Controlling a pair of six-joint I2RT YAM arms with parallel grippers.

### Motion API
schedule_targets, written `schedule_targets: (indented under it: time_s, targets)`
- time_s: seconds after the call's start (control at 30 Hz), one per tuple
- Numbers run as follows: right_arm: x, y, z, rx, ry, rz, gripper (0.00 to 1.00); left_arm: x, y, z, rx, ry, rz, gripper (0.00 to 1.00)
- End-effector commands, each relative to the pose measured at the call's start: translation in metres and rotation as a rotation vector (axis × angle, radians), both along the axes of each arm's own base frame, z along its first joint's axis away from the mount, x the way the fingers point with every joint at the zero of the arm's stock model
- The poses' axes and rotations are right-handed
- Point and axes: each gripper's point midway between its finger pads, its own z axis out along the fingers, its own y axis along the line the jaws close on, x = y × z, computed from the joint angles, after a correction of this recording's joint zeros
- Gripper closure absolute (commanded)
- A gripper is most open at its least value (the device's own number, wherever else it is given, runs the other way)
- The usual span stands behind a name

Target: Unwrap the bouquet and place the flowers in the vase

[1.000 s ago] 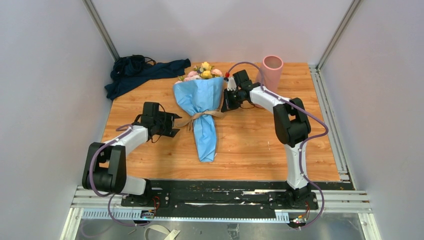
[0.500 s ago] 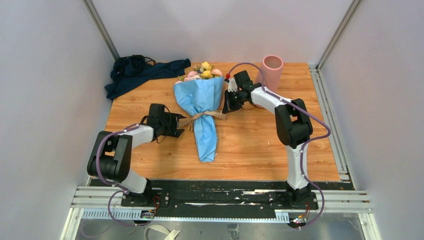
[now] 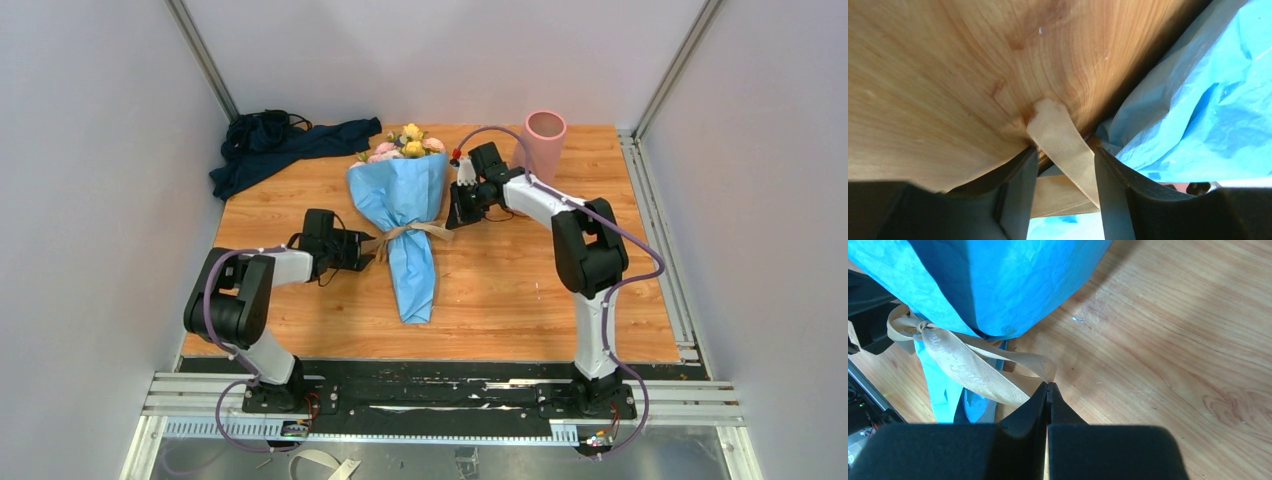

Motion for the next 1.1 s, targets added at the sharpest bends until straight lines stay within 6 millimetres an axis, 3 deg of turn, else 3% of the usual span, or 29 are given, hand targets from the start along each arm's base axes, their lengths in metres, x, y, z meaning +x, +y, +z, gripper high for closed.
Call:
schedule_targets:
  time_s: [0.0, 0.1, 0.3, 0.47, 0.57, 0.7, 0.73, 0.8, 0.83, 0.9, 1.07]
  targets:
    - [-0.008, -0.01, 0.009, -0.016, -0.003, 0.007, 1.0, 0.004, 0.002, -0.012, 0.022, 0.012, 0.015, 0.54]
    - [-0.01, -0.011, 0.008, -0.014, 0.003, 0.009, 1.0, 0.006, 0.0, -0.017, 0.006, 0.013, 0.017, 0.65]
    - [-0.013, -0.011, 0.006, -0.016, 0.008, 0.012, 1.0, 0.014, -0.003, -0.017, 0.002, -0.013, 0.003, 1.0]
    - [-0.012, -0.009, 0.02, 0.005, -0.018, 0.019, 1.0, 0.023, -0.007, -0.016, -0.043, -0.05, -0.038, 1.0]
    - [-0.007, -0.013, 0.041, 0.0, -0.071, 0.002, 1.0, 0.033, -0.007, 0.001, -0.021, -0.117, -0.1, 1.0]
    - [0.001, -0.012, 0.085, 0.048, -0.147, -0.022, 1.0, 0.04, -0.002, 0.028, 0.03, -0.148, -0.173, 1.0]
    - [0.002, -0.012, 0.093, 0.056, -0.159, -0.025, 1.0, 0.047, -0.001, 0.043, 0.055, -0.172, -0.195, 1.0]
    - [0.003, -0.011, 0.11, 0.075, -0.185, -0.027, 1.0, 0.042, 0.004, 0.049, 0.128, -0.131, -0.253, 1.0]
    - [0.003, -0.01, 0.117, 0.084, -0.196, -0.028, 1.0, 0.047, 0.006, 0.064, 0.164, -0.153, -0.277, 1.0]
    - [0.003, -0.01, 0.129, 0.099, -0.215, -0.031, 1.0, 0.044, 0.012, 0.074, 0.215, -0.144, -0.303, 1.0]
    - [0.004, -0.011, 0.153, 0.125, -0.257, -0.033, 1.0, 0.041, 0.04, 0.09, 0.232, -0.154, -0.252, 1.0]
